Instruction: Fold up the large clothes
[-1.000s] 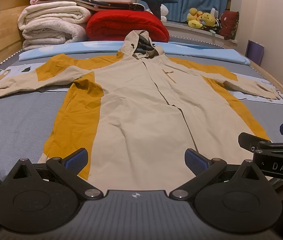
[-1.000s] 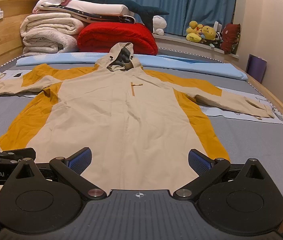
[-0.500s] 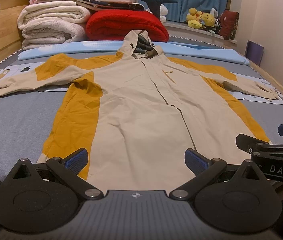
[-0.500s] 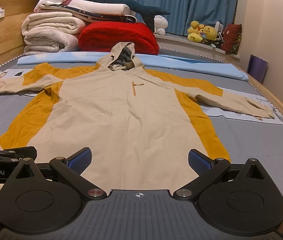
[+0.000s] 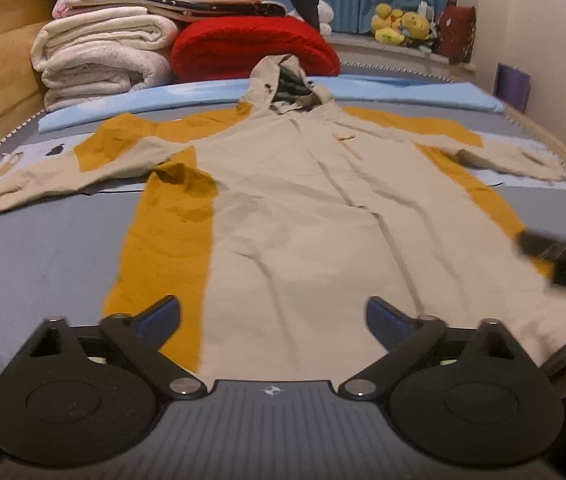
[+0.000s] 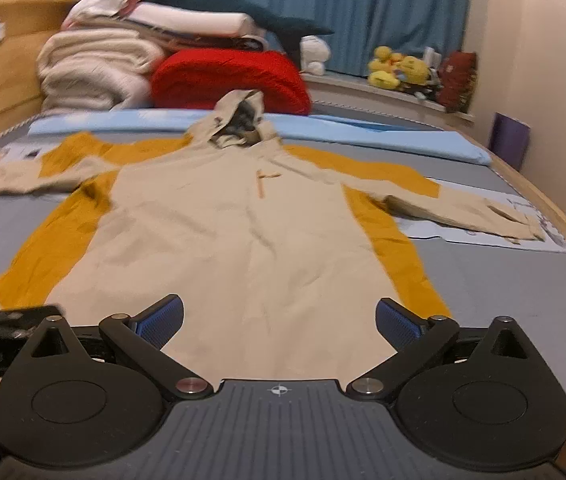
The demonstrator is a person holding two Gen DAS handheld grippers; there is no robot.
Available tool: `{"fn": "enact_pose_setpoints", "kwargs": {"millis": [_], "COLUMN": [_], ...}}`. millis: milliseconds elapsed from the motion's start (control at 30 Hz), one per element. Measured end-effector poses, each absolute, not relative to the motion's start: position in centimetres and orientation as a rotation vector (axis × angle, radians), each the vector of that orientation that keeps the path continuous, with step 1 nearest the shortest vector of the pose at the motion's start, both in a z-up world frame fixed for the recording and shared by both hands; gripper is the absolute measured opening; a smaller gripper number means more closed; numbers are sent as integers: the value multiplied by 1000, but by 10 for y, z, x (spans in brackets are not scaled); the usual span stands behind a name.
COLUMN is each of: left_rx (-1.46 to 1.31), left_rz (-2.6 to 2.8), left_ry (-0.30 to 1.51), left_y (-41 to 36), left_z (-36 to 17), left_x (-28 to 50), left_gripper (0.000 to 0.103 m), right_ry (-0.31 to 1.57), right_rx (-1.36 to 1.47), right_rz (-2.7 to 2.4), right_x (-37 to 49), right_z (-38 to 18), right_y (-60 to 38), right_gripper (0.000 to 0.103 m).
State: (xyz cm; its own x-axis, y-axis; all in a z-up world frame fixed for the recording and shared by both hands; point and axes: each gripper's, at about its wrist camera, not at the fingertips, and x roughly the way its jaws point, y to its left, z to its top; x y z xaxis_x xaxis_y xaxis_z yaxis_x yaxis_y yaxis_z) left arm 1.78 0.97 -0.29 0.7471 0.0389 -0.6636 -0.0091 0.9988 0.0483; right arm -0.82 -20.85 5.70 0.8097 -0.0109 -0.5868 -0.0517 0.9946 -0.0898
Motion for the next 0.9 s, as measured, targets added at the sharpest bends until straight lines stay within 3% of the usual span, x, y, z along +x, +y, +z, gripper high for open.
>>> {"fn": "enact_pose_setpoints", "kwargs": {"millis": [33, 100, 133, 333, 500, 567, 600, 700, 800, 900], "left_rx": [59, 101, 97, 47, -108, -141, -128, -104, -85, -75], "left_rz": [34, 62, 75, 260, 345, 322, 312, 251, 235, 263], "left_ry": [744, 821, 851, 1044, 1021, 1021, 1015, 1024, 1028, 1028], "left_y": [16, 33, 43, 119, 173, 180, 181, 173, 170, 176], "left_z": [-5, -13, -19, -57, -62, -65, -62, -63, -62, -57], "left_x": [25, 42, 51, 91, 94, 89, 84, 79, 76, 73], "left_gripper": [92, 82, 82, 72, 60, 54, 44, 11, 4, 3], "right_ry": [630, 638, 642, 752, 922, 983, 1009, 1014, 1031, 1048], "right_rx": [-84, -56, -46, 13, 39, 55, 65, 117, 100, 125], "right_rz": [6, -41, -76, -323, -431, -456, -468, -468, -449, -438], "right_x": [-3, 10, 17, 49, 65, 67, 67, 63, 60, 58], "right_z": [57, 56, 55, 24, -15, -29, -36, -40, -37, -33], "right_y": [-216, -234, -244, -311, -353, -365, -370, -376, -367, -367], "right_gripper": [84, 72, 70, 72, 70, 61, 53, 46, 14, 3]}}
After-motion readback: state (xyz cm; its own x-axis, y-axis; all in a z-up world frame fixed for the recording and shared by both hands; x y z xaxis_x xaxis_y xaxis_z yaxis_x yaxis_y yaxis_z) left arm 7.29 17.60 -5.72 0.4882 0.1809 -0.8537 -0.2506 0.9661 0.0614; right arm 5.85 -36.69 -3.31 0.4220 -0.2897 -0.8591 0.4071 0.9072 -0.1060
